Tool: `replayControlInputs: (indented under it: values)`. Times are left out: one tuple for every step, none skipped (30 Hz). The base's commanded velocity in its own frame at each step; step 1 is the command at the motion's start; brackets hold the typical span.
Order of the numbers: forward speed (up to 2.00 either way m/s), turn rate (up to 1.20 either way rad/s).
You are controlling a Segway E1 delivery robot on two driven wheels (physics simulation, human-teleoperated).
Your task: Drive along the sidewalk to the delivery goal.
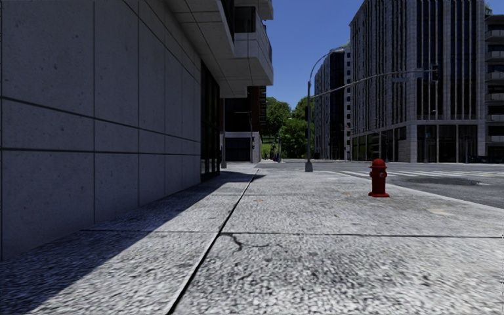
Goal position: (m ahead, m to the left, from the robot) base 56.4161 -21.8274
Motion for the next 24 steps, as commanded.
replayControlInputs:
  values:
    - [2.00,0.00]
    - [2.00,0.00]
    - [2.00,0.00]
    - [2.00,0.00]
    - [2.00,0.00]
    - [2.00,0.00]
    - [2.00,0.00]
    - [2.00,0.00]
    - [2.00,0.00]
    - [2.00,0.00]
    - [2.00,0.00]
    - [2.00,0.00]
    - [2.00,0.00]
    - [2.00,0.00]
    - [2.00,0.00]
    - [2.00,0.00]
    - [2.00,0.00]
    - [2.00,0.00]
    - [2.00,0.00]
    - [2.00,0.00]
    - [2.00,0.00]
    - [2.00,0.00]
    - [2.00,0.00]
    - [2.00,0.00]
